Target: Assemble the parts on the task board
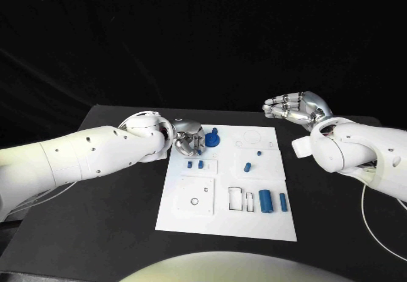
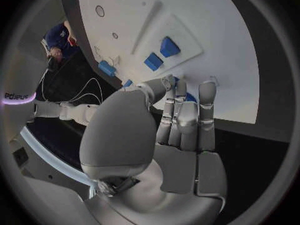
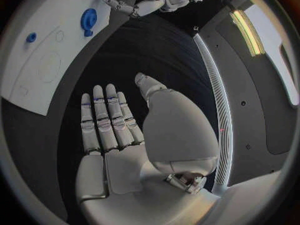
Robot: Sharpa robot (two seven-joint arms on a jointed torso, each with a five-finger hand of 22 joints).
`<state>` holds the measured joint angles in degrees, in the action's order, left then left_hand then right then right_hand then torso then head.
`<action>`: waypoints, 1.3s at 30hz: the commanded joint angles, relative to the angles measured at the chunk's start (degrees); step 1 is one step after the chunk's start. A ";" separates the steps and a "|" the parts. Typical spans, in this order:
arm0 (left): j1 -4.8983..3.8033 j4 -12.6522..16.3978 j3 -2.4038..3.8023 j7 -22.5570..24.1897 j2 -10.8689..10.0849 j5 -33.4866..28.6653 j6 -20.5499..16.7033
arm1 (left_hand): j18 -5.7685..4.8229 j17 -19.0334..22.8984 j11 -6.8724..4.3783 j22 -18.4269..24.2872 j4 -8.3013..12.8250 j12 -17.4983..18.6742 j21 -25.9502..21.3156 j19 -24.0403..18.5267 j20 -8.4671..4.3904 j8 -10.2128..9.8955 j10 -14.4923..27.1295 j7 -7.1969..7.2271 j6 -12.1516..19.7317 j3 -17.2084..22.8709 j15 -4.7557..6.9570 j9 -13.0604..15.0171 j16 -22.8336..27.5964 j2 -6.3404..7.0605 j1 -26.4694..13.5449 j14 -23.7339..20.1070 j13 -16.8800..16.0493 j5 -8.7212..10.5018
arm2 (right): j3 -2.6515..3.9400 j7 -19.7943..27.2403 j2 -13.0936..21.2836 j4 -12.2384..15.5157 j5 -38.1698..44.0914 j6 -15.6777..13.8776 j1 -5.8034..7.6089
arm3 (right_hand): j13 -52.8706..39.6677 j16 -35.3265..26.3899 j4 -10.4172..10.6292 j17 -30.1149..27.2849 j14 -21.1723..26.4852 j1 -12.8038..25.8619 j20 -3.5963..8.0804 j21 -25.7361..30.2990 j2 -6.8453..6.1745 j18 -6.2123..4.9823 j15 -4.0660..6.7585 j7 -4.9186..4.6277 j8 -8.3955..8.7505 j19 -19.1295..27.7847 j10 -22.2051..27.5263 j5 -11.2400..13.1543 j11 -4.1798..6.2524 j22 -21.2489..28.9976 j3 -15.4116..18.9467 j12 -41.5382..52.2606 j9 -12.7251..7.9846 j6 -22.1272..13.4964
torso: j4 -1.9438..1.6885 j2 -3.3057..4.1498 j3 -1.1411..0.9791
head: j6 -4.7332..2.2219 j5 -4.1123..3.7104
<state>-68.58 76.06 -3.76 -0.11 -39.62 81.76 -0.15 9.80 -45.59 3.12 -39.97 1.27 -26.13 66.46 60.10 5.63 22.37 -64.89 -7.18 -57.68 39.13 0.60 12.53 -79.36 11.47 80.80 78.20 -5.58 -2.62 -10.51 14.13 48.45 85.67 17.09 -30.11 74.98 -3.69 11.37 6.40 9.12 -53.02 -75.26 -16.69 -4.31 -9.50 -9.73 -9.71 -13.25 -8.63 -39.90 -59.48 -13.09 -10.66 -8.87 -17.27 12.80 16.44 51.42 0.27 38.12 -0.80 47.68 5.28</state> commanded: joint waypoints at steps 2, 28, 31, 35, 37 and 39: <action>0.25 -0.14 -0.24 -1.39 -0.04 1.21 2.09 | 0.02 -0.07 -0.01 -0.09 -0.04 0.29 -0.31 -0.31 -0.18 0.13 -0.27 -0.06 -0.53 -0.40 0.22 0.08 0.36 -0.21 -0.21 -0.18 0.07 -0.27 | 0.00 0.62 -0.01 0.06 0.35 0.68 0.00 | 0.04 0.20 0.15 -0.09 0.05 -0.32 0.12 -0.22 -0.02 -0.66 0.24 -0.43 -0.16 -0.03 -0.23 -0.13 0.32 0.05 -0.34 0.24 -0.08 0.44 | -0.01 -0.02 0.02 | -0.05 0.09; 0.26 -0.17 -0.24 -2.22 -0.12 1.62 -0.38 | -0.18 0.44 -0.19 -1.09 0.07 0.41 0.19 0.51 -0.36 0.21 -0.75 0.09 -1.25 -0.37 0.43 0.38 0.44 -0.63 -0.25 -0.05 -0.19 -0.29 | 0.00 0.66 -0.02 0.05 0.33 0.65 0.00 | 0.04 0.25 0.20 -0.13 0.08 -0.25 0.12 -0.19 -0.04 -0.66 0.25 -0.41 -0.16 0.08 -0.26 -0.13 0.33 0.11 -0.42 0.23 -0.10 0.47 | 0.04 -0.02 -0.03 | -0.11 0.24; 0.26 -0.15 -0.24 -2.28 -0.16 1.62 -0.50 | -0.19 0.63 -0.20 -1.14 0.07 0.43 0.22 0.57 -0.37 0.22 -0.79 0.10 -1.32 -0.38 0.44 0.41 0.49 -0.65 -0.28 -0.07 -0.22 -0.29 | 0.00 0.66 0.00 0.05 0.33 0.63 0.00 | 0.04 0.25 0.20 -0.13 0.08 -0.25 0.12 -0.19 -0.04 -0.66 0.25 -0.41 -0.16 0.08 -0.26 -0.13 0.33 0.11 -0.42 0.23 -0.10 0.47 | 0.04 -0.02 -0.03 | -0.12 0.20; 0.27 -0.15 -0.24 -2.36 -0.18 1.62 -0.48 | -0.21 0.82 -0.22 -1.25 0.08 0.44 0.27 0.67 -0.39 0.24 -0.87 0.12 -1.44 -0.39 0.47 0.45 0.54 -0.67 -0.31 -0.08 -0.26 -0.29 | 0.00 0.67 0.02 0.06 0.33 0.62 0.00 | 0.04 0.25 0.20 -0.13 0.08 -0.25 0.12 -0.19 -0.04 -0.66 0.25 -0.41 -0.16 0.08 -0.26 -0.13 0.33 0.11 -0.42 0.23 -0.10 0.47 | 0.04 0.00 -0.02 | -0.09 0.16; 0.27 -0.14 -0.24 -2.34 -0.17 1.57 -0.50 | -0.22 1.11 -0.24 -1.25 0.09 0.46 0.28 0.70 -0.40 0.25 -0.91 0.13 -1.51 -0.39 0.48 0.48 0.61 -0.68 -0.34 -0.13 -0.28 -0.29 | 0.00 0.67 0.03 0.07 0.33 0.62 0.00 | 0.04 0.25 0.20 -0.13 0.08 -0.25 0.12 -0.19 -0.04 -0.66 0.25 -0.41 -0.16 0.08 -0.26 -0.13 0.33 0.11 -0.42 0.23 -0.10 0.47 | 0.03 0.00 -0.03 | -0.10 0.17; 0.27 -0.14 -0.24 -2.28 -0.15 1.48 -0.52 | -0.22 1.11 -0.24 -1.25 0.09 0.46 0.28 0.70 -0.40 0.25 -0.91 0.13 -1.51 -0.39 0.48 0.48 0.61 -0.68 -0.34 -0.13 -0.28 -0.29 | 0.00 0.67 0.03 0.08 0.33 0.61 0.00 | 0.04 0.25 0.20 -0.13 0.08 -0.25 0.12 -0.19 -0.04 -0.66 0.25 -0.41 -0.16 0.08 -0.26 -0.13 0.33 0.11 -0.42 0.23 -0.10 0.47 | 0.00 0.01 -0.03 | -0.07 0.16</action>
<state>-68.45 76.02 -3.88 -1.54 -39.71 82.70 -0.97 9.80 -44.52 2.78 -41.16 1.27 -25.62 66.46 60.51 5.22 22.26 -65.46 -6.95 -58.71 39.13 0.81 13.04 -79.14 11.26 80.41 77.99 -5.78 -2.74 -10.52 14.17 48.49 85.65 17.08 -30.11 74.98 -3.69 11.36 6.64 9.04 -53.02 -75.26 -16.69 -4.31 -9.50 -9.73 -9.71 -13.07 -8.63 -39.90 -59.70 -13.09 -10.47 -8.81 -17.49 12.80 16.40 51.60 0.30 38.11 -0.83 47.58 5.46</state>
